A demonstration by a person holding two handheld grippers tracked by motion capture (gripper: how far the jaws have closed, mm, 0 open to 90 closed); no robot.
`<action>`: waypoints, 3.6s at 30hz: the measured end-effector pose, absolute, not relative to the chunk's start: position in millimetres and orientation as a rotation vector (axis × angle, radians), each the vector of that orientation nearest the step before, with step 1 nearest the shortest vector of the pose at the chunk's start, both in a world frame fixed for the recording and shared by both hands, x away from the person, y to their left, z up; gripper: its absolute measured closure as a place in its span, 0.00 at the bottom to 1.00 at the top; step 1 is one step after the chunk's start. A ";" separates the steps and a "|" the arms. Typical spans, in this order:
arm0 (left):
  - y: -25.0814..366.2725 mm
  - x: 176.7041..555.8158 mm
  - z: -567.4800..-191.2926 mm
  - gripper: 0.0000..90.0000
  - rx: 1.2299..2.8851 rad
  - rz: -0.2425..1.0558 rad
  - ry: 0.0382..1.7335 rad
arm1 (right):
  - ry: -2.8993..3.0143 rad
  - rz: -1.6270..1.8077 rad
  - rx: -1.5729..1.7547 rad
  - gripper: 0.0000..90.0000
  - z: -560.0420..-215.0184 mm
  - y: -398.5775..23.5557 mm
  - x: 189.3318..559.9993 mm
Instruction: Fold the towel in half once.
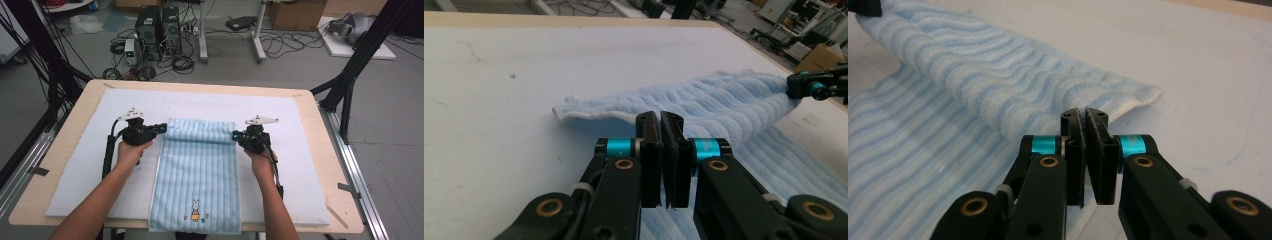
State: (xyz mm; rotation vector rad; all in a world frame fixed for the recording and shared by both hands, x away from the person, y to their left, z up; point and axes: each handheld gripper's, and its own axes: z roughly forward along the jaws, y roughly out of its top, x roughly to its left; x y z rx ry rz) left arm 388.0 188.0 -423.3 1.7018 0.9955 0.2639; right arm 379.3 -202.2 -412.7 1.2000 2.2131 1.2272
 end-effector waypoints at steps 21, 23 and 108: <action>197.7 359.3 -439.6 0.50 1.750 0.334 1.073 | 2.226 1.179 1.242 0.59 -427.8 -206.4 339.4; 199.5 366.4 -436.9 0.47 1.742 0.330 1.092 | 2.179 1.178 1.276 0.49 -424.0 -210.4 342.6; 189.7 297.2 -439.3 0.97 1.787 0.160 0.897 | 2.337 1.201 1.032 0.93 -422.4 -194.5 285.0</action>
